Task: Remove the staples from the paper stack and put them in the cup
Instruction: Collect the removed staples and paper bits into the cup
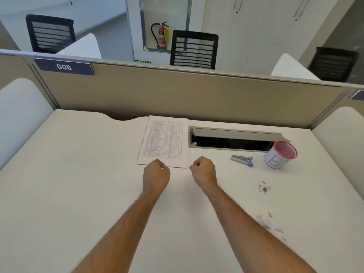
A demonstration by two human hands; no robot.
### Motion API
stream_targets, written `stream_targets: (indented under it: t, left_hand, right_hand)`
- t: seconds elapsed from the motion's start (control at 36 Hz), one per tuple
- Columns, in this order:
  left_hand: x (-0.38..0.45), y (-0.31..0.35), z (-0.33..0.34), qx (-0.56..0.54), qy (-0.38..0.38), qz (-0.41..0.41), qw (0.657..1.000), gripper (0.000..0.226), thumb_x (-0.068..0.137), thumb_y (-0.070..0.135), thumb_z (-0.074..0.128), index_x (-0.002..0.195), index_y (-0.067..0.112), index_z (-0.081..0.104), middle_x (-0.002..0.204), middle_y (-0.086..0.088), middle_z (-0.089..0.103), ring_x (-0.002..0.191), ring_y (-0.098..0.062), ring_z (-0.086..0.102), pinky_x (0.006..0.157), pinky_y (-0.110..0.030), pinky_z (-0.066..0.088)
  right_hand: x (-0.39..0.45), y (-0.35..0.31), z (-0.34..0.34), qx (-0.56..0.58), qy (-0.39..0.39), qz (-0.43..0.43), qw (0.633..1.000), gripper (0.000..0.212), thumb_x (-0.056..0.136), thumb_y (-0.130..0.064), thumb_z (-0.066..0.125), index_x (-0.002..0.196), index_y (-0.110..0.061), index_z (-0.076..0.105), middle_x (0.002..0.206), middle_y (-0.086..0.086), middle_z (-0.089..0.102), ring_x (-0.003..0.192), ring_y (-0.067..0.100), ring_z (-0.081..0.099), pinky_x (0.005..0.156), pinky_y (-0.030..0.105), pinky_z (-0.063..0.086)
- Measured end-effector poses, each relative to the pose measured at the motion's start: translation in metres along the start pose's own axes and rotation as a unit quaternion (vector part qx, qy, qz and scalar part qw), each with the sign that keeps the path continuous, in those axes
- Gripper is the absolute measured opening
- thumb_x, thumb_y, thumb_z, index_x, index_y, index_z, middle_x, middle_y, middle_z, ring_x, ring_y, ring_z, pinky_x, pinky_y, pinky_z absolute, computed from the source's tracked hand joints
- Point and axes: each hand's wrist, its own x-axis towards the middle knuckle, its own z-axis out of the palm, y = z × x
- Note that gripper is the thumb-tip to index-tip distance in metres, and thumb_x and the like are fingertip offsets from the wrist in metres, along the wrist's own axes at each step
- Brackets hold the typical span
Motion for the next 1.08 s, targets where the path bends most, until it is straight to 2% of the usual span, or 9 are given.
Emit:
stream_targets:
  t: [0.17, 0.36, 0.47, 0.56, 0.72, 0.86, 0.92, 1.0, 1.08]
  left_hand:
    - [-0.04, 0.0, 0.026, 0.03, -0.024, 0.04, 0.998, 0.017, 0.092, 0.012, 0.053, 0.079, 0.021, 0.059, 0.092, -0.002, 0.072, 0.084, -0.026, 0.074, 0.076, -0.04, 0.063]
    - [-0.082, 0.002, 0.063, 0.073, -0.07, 0.062, 0.993, 0.012, 0.096, 0.013, 0.055, 0.093, 0.017, 0.066, 0.094, -0.001, 0.073, 0.087, -0.023, 0.073, 0.083, -0.04, 0.063]
    - [-0.109, 0.006, 0.091, 0.099, -0.104, 0.076, 0.987, 0.014, 0.096, 0.014, 0.055, 0.097, 0.014, 0.068, 0.094, 0.001, 0.071, 0.088, -0.021, 0.069, 0.078, -0.033, 0.06]
    - [-0.128, 0.01, 0.114, 0.111, -0.138, 0.081, 0.981, 0.013, 0.095, 0.014, 0.055, 0.096, 0.013, 0.069, 0.095, 0.0, 0.072, 0.087, -0.02, 0.067, 0.074, -0.03, 0.056]
    - [-0.157, 0.014, 0.158, 0.142, -0.198, 0.108, 0.964, 0.015, 0.092, 0.016, 0.061, 0.103, 0.012, 0.07, 0.102, -0.001, 0.072, 0.091, -0.02, 0.068, 0.08, -0.032, 0.059]
    - [-0.175, 0.019, 0.191, 0.164, -0.236, 0.118, 0.951, 0.031, 0.088, 0.012, 0.065, 0.119, 0.01, 0.065, 0.112, -0.005, 0.069, 0.098, -0.024, 0.069, 0.08, -0.033, 0.059]
    - [-0.178, 0.021, 0.2, 0.181, -0.241, 0.121, 0.946, 0.034, 0.086, 0.008, 0.063, 0.12, 0.011, 0.062, 0.115, -0.008, 0.065, 0.104, -0.029, 0.068, 0.081, -0.035, 0.058]
    - [-0.18, 0.021, 0.214, 0.205, -0.243, 0.127, 0.939, 0.048, 0.086, 0.004, 0.06, 0.134, 0.004, 0.056, 0.134, -0.015, 0.055, 0.119, -0.033, 0.061, 0.095, -0.038, 0.055]
    - [-0.182, 0.02, 0.223, 0.218, -0.256, 0.155, 0.929, 0.055, 0.09, 0.001, 0.056, 0.144, 0.003, 0.049, 0.152, -0.014, 0.043, 0.136, -0.034, 0.051, 0.11, -0.036, 0.044]
  right_hand:
    - [-0.033, 0.034, -0.024, -0.008, 0.004, -0.002, 1.0, 0.014, 0.086, -0.018, 0.064, 0.1, -0.016, 0.069, 0.107, 0.004, 0.066, 0.094, 0.02, 0.064, 0.073, 0.033, 0.057]
    - [-0.072, 0.083, -0.064, 0.016, 0.025, 0.022, 0.999, 0.011, 0.086, -0.018, 0.064, 0.096, -0.016, 0.068, 0.104, 0.003, 0.065, 0.089, 0.018, 0.065, 0.073, 0.034, 0.058]
    - [-0.087, 0.107, -0.088, 0.031, 0.038, 0.047, 0.998, 0.01, 0.085, -0.018, 0.065, 0.095, -0.018, 0.067, 0.103, 0.001, 0.066, 0.088, 0.015, 0.064, 0.072, 0.028, 0.054]
    - [-0.097, 0.123, -0.106, 0.027, 0.052, 0.06, 0.997, 0.013, 0.084, -0.016, 0.065, 0.096, -0.017, 0.068, 0.104, 0.001, 0.065, 0.09, 0.016, 0.063, 0.074, 0.029, 0.053]
    - [-0.115, 0.157, -0.141, -0.002, 0.057, 0.076, 0.995, 0.018, 0.085, -0.012, 0.067, 0.103, -0.015, 0.069, 0.111, 0.001, 0.061, 0.092, 0.016, 0.062, 0.074, 0.027, 0.051]
    - [-0.127, 0.187, -0.162, -0.017, 0.051, 0.103, 0.993, 0.025, 0.081, -0.012, 0.067, 0.106, -0.017, 0.067, 0.112, 0.003, 0.057, 0.09, 0.019, 0.065, 0.069, 0.041, 0.062]
    - [-0.131, 0.195, -0.168, -0.032, 0.045, 0.112, 0.992, 0.035, 0.08, -0.017, 0.071, 0.114, -0.017, 0.064, 0.116, 0.005, 0.055, 0.103, 0.023, 0.063, 0.066, 0.039, 0.059]
    - [-0.139, 0.205, -0.177, -0.097, -0.004, 0.148, 0.984, 0.076, 0.073, -0.034, 0.084, 0.136, -0.021, 0.045, 0.129, 0.008, 0.044, 0.123, 0.027, 0.048, 0.076, 0.033, 0.05]
    - [-0.147, 0.215, -0.179, -0.141, -0.057, 0.191, 0.97, 0.11, 0.063, -0.042, 0.091, 0.149, -0.027, 0.022, 0.136, 0.01, 0.031, 0.128, 0.03, 0.043, 0.081, 0.035, 0.049]
